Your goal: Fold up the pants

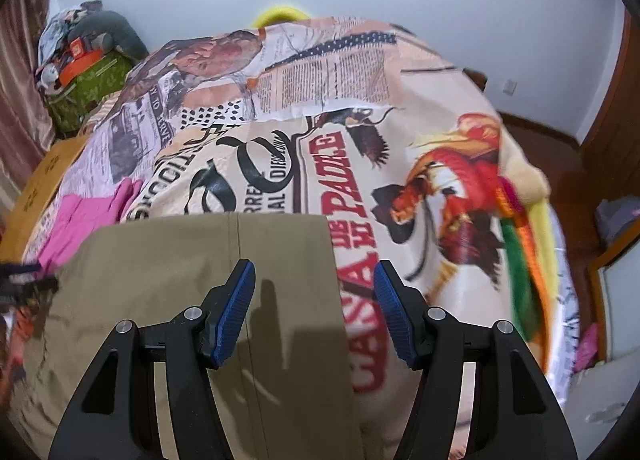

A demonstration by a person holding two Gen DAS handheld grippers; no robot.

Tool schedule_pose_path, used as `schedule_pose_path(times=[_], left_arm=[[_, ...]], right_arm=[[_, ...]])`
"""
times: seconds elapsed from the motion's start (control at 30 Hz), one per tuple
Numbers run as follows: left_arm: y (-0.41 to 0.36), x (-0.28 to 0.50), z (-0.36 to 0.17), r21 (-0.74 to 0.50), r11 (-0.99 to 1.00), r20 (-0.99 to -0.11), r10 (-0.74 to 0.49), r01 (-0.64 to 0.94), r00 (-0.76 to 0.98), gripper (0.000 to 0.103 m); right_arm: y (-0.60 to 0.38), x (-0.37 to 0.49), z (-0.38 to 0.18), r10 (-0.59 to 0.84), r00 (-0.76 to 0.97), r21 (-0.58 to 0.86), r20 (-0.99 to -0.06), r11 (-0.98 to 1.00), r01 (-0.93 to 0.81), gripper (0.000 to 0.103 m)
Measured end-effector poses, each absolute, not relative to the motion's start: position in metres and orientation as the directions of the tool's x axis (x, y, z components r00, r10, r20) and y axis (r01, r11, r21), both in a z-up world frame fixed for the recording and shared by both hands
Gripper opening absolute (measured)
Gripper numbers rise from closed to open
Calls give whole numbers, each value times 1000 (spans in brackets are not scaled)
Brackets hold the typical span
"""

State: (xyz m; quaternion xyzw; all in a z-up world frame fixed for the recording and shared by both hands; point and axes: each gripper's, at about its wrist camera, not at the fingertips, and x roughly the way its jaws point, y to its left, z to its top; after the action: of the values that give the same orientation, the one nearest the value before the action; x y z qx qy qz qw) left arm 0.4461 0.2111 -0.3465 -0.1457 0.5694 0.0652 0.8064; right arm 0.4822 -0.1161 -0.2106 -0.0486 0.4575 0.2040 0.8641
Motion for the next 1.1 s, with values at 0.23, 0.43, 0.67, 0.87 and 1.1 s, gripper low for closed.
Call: schedule_pose_path(times=[0.23, 0.43, 0.67, 0.87, 1.1], left_arm=[[206, 448, -351, -211, 944, -926, -110, -254, 361, 66], [196, 446, -342, -185, 953, -923, -85, -240, 374, 53], [190, 437, -315, -105, 969, -904, 1, -225, 428, 49], [181, 429, -267, -53, 979, -852, 59, -198, 521, 48], [169, 415, -201, -50, 982, -773, 78, -183, 630, 48]], right_arm=[[-99, 497, -231, 351, 440, 178, -826, 905, -387, 57], [-95, 496, -230, 333, 488, 154, -807, 916, -371, 28], [-97, 485, -211, 344, 513, 134, -786, 906, -402, 10], [-113, 469, -161, 380, 600, 154, -704, 906, -394, 10], [-130, 437, -90, 406, 700, 149, -588, 904, -400, 10]])
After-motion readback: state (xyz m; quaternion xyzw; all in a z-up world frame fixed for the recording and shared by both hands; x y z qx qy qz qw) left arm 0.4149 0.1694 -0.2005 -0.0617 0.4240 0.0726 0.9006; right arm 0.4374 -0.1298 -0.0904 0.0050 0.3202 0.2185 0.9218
